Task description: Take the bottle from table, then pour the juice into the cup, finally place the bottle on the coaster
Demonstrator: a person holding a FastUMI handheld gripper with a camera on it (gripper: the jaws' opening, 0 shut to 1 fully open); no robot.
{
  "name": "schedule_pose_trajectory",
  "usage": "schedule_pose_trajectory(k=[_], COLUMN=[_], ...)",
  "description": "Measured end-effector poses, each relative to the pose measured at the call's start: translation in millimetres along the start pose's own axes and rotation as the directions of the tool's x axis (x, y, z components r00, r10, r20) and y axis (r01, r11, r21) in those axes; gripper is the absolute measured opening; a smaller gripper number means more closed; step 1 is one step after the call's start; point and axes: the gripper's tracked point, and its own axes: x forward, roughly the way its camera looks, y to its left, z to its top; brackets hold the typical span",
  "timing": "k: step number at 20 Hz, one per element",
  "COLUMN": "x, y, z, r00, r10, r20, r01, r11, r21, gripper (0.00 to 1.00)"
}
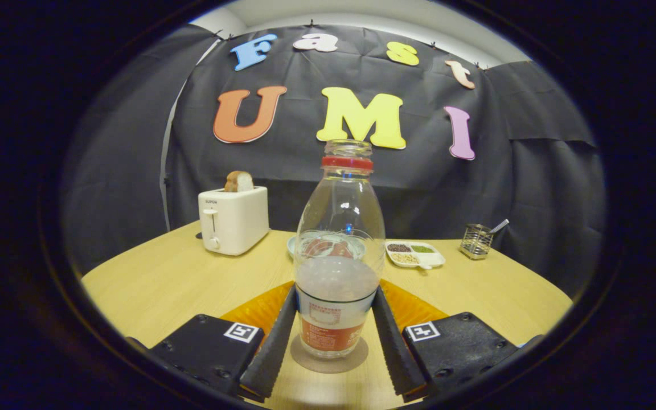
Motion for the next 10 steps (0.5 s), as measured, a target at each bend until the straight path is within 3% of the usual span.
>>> schedule_pose_trajectory(k=[10], x=[4.6], y=[7.1], z=[-9.2], r00=[0.999], r10=[0.026], r20=[-0.02], r01=[-0.025], r11=[0.999], r21=[0.035], gripper=[0.83])
